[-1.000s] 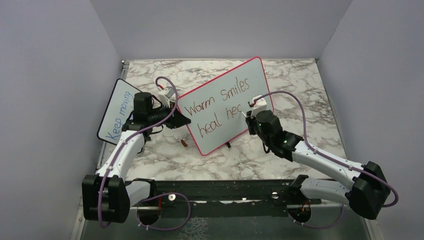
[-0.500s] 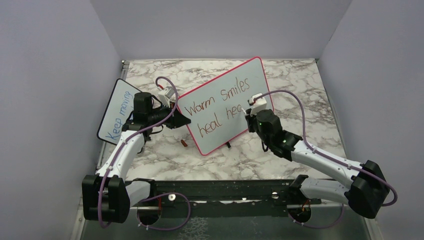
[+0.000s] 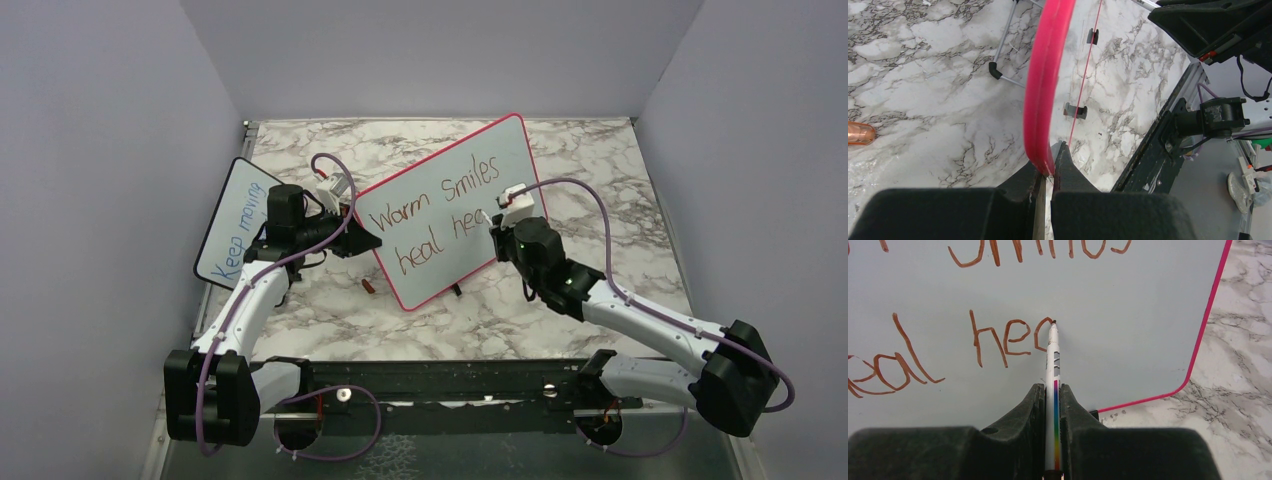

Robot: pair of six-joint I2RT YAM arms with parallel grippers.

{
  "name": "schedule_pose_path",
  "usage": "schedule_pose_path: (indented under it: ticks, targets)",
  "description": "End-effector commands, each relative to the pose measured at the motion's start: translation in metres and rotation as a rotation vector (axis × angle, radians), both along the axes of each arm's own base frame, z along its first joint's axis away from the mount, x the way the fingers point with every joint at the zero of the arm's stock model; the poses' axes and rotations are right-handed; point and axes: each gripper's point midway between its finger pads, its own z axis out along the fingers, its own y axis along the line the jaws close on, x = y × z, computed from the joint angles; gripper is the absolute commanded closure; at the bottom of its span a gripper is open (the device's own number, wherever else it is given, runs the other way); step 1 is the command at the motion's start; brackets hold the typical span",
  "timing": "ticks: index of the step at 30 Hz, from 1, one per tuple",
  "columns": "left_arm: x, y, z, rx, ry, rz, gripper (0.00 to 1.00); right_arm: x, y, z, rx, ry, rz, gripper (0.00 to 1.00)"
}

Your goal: Write a sentence on the whiteboard

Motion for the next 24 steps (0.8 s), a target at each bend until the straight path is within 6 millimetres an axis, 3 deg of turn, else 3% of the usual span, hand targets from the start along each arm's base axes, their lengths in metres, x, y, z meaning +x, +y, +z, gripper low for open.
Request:
schedule_pose_path:
  ticks: [1,24]
  targets:
    - [0.016,0.028,-0.029,0.157,-0.006,0.111,1.0,0.009,0.007,0.024,0.04,-0.054,-0.001,0.99]
    - [0.017,0.028,-0.03,0.16,-0.006,0.114,1.0,-0.015,-0.01,-0.025,-0.021,0.1,-0.017,0.99]
